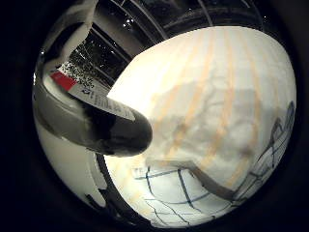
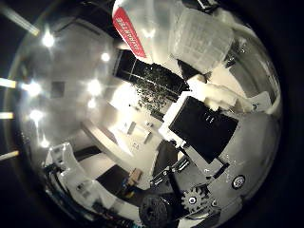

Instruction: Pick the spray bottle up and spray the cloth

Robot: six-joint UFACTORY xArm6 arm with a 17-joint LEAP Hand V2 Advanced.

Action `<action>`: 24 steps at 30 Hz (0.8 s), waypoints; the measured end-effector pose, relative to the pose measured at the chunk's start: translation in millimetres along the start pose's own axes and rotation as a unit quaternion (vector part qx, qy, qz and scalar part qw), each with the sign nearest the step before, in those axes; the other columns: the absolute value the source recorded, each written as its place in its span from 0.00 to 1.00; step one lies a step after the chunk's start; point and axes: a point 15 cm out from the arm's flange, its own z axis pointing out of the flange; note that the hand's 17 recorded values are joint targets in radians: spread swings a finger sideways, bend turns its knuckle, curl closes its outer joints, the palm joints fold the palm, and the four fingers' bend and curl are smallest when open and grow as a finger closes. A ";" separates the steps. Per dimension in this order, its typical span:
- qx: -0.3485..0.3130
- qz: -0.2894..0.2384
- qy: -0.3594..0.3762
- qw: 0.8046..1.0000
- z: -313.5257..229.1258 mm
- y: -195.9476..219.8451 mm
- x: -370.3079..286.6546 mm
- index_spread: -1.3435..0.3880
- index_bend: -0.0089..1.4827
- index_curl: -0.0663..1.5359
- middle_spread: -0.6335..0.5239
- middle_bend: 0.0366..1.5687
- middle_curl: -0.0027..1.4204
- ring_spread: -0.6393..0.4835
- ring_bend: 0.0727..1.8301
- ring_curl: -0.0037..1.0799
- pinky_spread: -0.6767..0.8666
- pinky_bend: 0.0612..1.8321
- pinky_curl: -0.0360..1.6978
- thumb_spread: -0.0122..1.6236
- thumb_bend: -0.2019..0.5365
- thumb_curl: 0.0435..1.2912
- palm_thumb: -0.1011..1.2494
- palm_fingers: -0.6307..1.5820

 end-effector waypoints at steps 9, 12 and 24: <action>0.000 0.019 0.018 1.000 8.3 5.1 28.0 0.68 0.78 0.50 0.49 0.87 0.42 0.43 0.80 0.54 0.32 0.52 0.80 0.48 0.25 0.68 0.85 0.83; -0.001 0.022 0.018 1.000 10.4 5.8 31.3 0.68 0.78 0.50 0.49 0.87 0.42 0.43 0.80 0.54 0.32 0.53 0.80 0.48 0.25 0.68 0.85 0.83; -0.006 0.023 0.017 1.000 15.0 11.4 31.8 0.68 0.78 0.50 0.49 0.86 0.42 0.44 0.80 0.53 0.32 0.52 0.79 0.48 0.25 0.67 0.83 0.83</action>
